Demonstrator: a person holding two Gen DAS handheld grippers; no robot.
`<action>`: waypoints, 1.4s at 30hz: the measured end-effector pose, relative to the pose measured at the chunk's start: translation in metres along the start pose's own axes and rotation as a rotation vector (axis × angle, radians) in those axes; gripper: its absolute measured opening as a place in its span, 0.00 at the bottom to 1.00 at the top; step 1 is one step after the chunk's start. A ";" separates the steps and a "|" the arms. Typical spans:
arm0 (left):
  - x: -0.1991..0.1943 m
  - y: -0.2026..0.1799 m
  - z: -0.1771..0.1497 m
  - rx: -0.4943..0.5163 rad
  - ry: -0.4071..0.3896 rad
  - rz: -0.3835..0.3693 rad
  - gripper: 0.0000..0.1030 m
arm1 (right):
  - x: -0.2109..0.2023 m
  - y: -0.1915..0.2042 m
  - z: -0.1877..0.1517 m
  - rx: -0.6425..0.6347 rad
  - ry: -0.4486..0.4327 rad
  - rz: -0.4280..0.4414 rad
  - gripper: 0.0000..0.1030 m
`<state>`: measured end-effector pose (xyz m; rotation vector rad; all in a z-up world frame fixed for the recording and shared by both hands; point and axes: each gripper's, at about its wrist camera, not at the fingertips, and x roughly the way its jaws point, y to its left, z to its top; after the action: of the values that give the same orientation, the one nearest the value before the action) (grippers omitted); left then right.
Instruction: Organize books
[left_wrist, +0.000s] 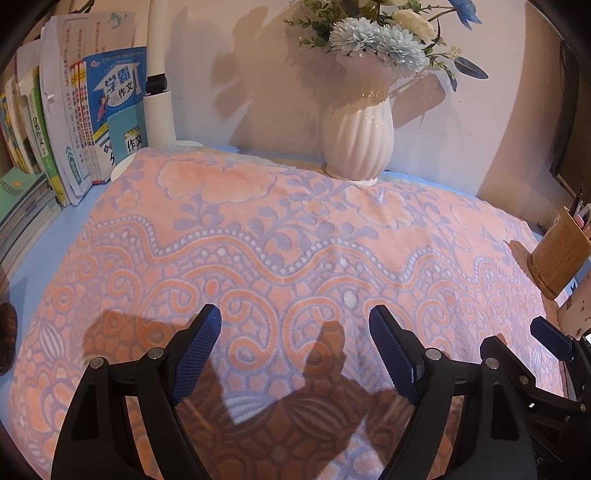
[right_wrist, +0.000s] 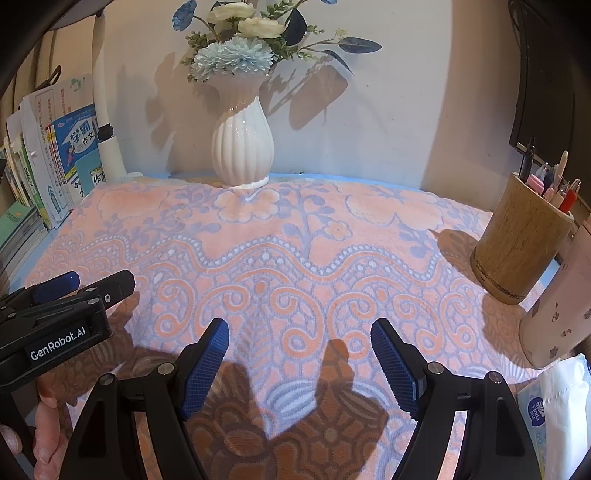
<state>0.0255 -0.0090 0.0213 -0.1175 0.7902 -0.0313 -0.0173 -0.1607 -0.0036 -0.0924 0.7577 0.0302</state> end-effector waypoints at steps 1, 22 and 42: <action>0.000 0.000 0.000 -0.002 0.001 -0.002 0.79 | 0.000 0.000 0.000 0.000 0.001 0.000 0.76; 0.001 0.001 0.001 -0.003 0.004 -0.005 0.79 | 0.001 -0.001 0.000 0.002 0.002 0.000 0.77; 0.002 0.001 0.000 -0.005 0.007 -0.005 0.79 | 0.001 -0.001 -0.001 0.010 0.006 0.001 0.77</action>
<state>0.0271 -0.0078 0.0196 -0.1245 0.7970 -0.0345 -0.0166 -0.1620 -0.0050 -0.0825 0.7636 0.0268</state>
